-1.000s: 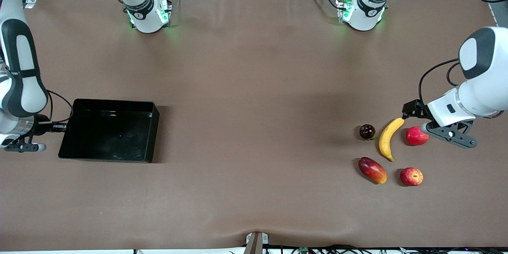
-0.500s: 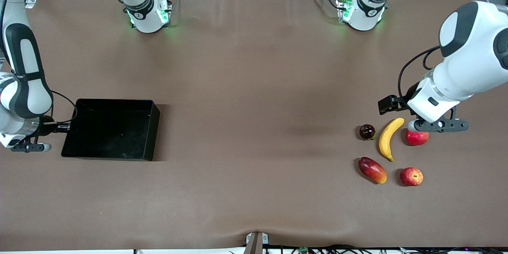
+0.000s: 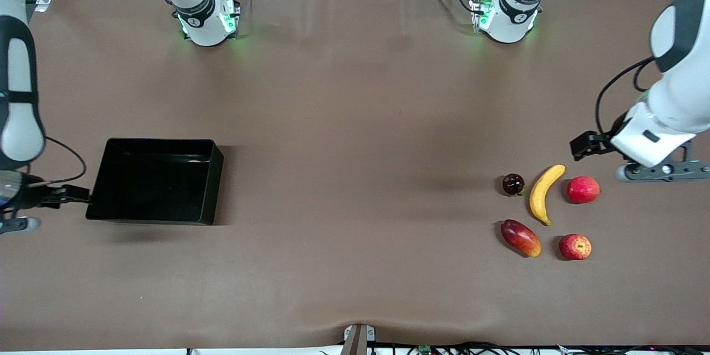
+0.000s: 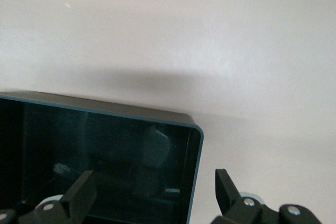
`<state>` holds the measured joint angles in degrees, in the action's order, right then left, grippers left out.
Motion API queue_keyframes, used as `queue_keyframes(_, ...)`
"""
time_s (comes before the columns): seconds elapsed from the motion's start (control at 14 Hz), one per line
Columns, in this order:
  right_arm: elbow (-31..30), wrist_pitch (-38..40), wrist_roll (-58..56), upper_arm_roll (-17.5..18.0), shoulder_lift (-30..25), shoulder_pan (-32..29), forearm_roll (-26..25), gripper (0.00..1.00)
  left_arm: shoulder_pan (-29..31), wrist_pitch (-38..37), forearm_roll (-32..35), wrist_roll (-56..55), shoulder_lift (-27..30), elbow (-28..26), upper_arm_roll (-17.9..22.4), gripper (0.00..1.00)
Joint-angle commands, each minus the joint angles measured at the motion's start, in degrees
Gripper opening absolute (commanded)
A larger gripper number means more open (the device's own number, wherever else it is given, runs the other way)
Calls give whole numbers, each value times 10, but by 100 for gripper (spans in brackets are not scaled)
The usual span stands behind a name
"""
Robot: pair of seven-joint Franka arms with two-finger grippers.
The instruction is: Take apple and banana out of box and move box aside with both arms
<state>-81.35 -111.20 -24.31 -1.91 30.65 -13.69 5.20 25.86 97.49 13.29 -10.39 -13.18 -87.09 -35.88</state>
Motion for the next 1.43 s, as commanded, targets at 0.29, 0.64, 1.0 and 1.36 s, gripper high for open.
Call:
queue_keyframes(0.29,51,86,5,2,-66,45,-13,100,8,-88,-4,8,12,59,-9,100)
queue_keyframes(0.64,49,208,124,2,-147,75,-18,100,-35,-108,-31,7,77,49,27,100)
queue_keyframes(1.0,-53,261,138,2,-282,88,-29,100,-205,-123,-70,10,140,-9,212,100)
queue_keyframes(1.36,-76,287,200,14,-332,132,-31,100,-250,-122,-93,10,174,-41,273,100)
